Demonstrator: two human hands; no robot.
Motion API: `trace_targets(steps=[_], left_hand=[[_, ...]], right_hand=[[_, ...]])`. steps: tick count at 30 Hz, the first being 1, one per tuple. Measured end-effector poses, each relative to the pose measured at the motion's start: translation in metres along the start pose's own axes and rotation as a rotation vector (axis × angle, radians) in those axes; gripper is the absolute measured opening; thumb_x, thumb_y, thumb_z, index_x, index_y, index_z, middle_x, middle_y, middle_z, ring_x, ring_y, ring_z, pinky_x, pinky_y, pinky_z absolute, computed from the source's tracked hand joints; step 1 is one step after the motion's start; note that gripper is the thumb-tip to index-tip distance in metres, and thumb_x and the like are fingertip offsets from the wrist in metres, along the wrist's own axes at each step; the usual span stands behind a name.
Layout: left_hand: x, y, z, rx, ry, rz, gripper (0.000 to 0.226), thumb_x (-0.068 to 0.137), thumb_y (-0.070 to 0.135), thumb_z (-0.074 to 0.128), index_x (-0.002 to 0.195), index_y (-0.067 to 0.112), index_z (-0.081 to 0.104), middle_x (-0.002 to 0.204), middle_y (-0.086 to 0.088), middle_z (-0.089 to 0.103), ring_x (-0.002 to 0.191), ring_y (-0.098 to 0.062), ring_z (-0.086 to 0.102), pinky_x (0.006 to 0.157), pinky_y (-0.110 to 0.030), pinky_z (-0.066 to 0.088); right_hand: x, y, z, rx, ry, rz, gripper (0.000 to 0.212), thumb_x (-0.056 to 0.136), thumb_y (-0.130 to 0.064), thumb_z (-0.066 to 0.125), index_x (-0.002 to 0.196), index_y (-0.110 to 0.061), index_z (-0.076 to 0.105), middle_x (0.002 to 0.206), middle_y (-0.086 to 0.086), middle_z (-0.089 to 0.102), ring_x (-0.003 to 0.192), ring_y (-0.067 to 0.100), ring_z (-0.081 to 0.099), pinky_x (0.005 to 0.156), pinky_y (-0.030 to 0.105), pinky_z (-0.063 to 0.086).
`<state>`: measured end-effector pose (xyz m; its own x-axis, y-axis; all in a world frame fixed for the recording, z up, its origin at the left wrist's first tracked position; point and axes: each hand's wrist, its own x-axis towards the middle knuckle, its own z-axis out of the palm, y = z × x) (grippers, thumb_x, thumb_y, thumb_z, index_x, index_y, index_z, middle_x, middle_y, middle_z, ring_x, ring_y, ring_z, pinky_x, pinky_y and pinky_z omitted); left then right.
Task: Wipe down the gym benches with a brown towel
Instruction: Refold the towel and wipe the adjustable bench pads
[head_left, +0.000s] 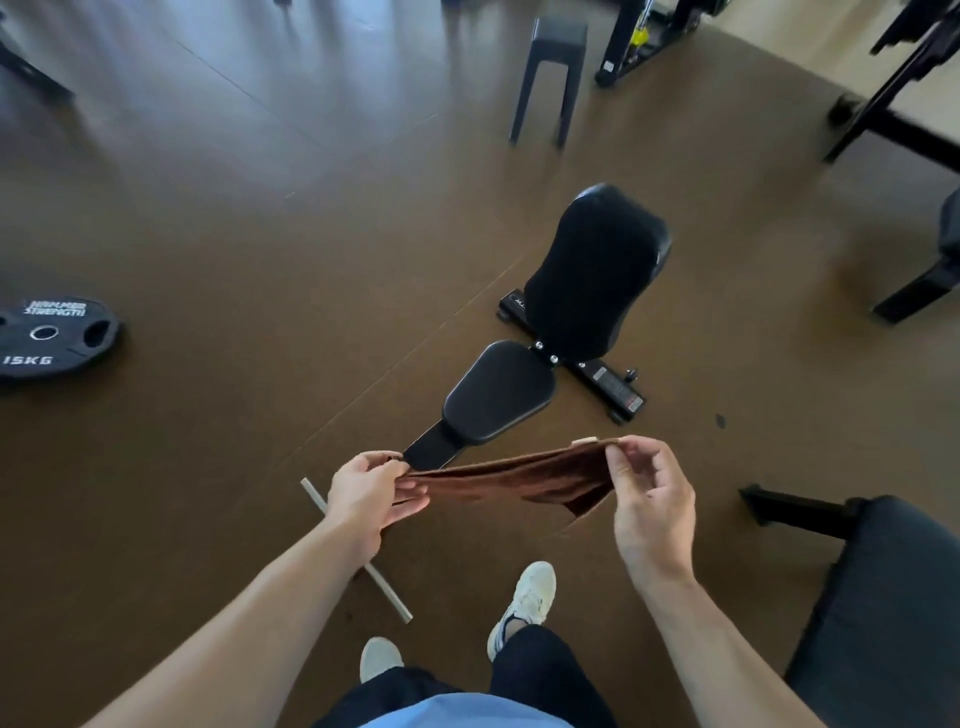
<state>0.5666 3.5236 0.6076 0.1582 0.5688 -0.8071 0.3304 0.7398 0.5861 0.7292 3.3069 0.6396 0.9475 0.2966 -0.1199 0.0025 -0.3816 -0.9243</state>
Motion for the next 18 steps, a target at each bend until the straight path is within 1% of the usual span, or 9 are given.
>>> trace_targets(steps=[2,5,7,9,11,13,15,17,18], left_hand=[[0.003,0.006,0.021,0.003,-0.001,-0.007,0.015,0.1,-0.001,0.06,0.11,0.0,0.07,0.094,-0.025,0.075,0.089,-0.034,0.077,0.083,-0.049,0.064],[0.006,0.015,0.049,-0.085,-0.01,-0.04,0.017,0.096,-0.003,0.065,0.112,-0.008,0.068,0.099,-0.027,0.076,0.097,-0.036,0.076,0.082,-0.041,0.065],[0.007,0.02,0.062,-0.148,-0.038,-0.036,0.03,0.089,0.0,0.076,0.117,-0.007,0.066,0.1,-0.024,0.077,0.097,-0.032,0.077,0.078,-0.036,0.066],[0.005,0.023,0.072,-0.129,-0.079,0.001,0.046,0.079,0.004,0.086,0.119,-0.003,0.064,0.102,-0.018,0.079,0.095,-0.026,0.078,0.08,-0.033,0.065],[0.002,0.024,0.081,-0.003,-0.075,0.055,0.048,0.074,0.004,0.09,0.115,0.003,0.065,0.101,-0.013,0.079,0.093,-0.021,0.078,0.086,-0.034,0.063],[0.001,0.023,0.091,0.19,0.008,0.151,0.038,0.074,0.007,0.091,0.105,0.007,0.069,0.093,-0.01,0.08,0.085,-0.019,0.079,0.083,-0.035,0.064],[0.005,0.02,0.098,0.4,0.086,0.269,0.023,0.079,0.022,0.09,0.093,0.014,0.074,0.083,-0.003,0.079,0.079,-0.019,0.077,0.078,-0.037,0.065],[0.008,0.022,0.103,0.625,0.094,0.349,0.02,0.085,0.041,0.082,0.085,0.023,0.073,0.077,0.005,0.075,0.078,-0.016,0.07,0.071,-0.034,0.058],[0.011,0.023,0.105,0.705,0.086,0.378,0.022,0.087,0.044,0.078,0.082,0.024,0.071,0.081,0.006,0.072,0.079,-0.015,0.065,0.07,-0.032,0.051]], right_hand=[[0.03,0.003,-0.007,-0.005,-0.004,0.002,0.007,0.104,-0.021,0.064,0.108,-0.024,0.069,0.098,-0.007,0.071,0.087,0.0,0.066,0.069,0.009,0.051],[0.075,0.009,-0.021,-0.019,-0.035,0.009,0.006,0.104,-0.024,0.064,0.107,-0.026,0.069,0.1,-0.008,0.072,0.091,0.002,0.066,0.07,0.007,0.049],[0.101,0.013,-0.029,-0.058,-0.093,0.005,0.005,0.104,-0.027,0.064,0.106,-0.029,0.068,0.1,-0.009,0.071,0.093,0.004,0.066,0.072,0.01,0.05],[0.123,0.016,-0.036,-0.095,-0.134,0.011,0.003,0.103,-0.029,0.065,0.103,-0.031,0.067,0.099,-0.012,0.071,0.093,0.002,0.066,0.075,0.013,0.049],[0.139,0.018,-0.039,-0.101,-0.152,0.01,0.003,0.104,-0.028,0.064,0.105,-0.029,0.067,0.098,-0.012,0.071,0.09,-0.002,0.067,0.072,0.011,0.05],[0.151,0.021,-0.04,-0.096,-0.154,0.012,0.005,0.105,-0.028,0.063,0.108,-0.026,0.067,0.099,-0.009,0.072,0.093,0.004,0.069,0.076,0.016,0.054],[0.161,0.024,-0.039,-0.089,-0.163,0.032,0.008,0.105,-0.03,0.062,0.11,-0.025,0.066,0.103,-0.006,0.072,0.097,0.01,0.068,0.084,0.027,0.055],[0.168,0.025,-0.035,-0.082,-0.175,0.062,0.011,0.106,-0.031,0.06,0.111,-0.024,0.066,0.106,-0.005,0.073,0.099,0.01,0.068,0.088,0.029,0.055],[0.17,0.024,-0.034,-0.079,-0.173,0.068,0.011,0.107,-0.031,0.059,0.11,-0.023,0.065,0.105,-0.006,0.074,0.098,0.009,0.068,0.088,0.028,0.055]])
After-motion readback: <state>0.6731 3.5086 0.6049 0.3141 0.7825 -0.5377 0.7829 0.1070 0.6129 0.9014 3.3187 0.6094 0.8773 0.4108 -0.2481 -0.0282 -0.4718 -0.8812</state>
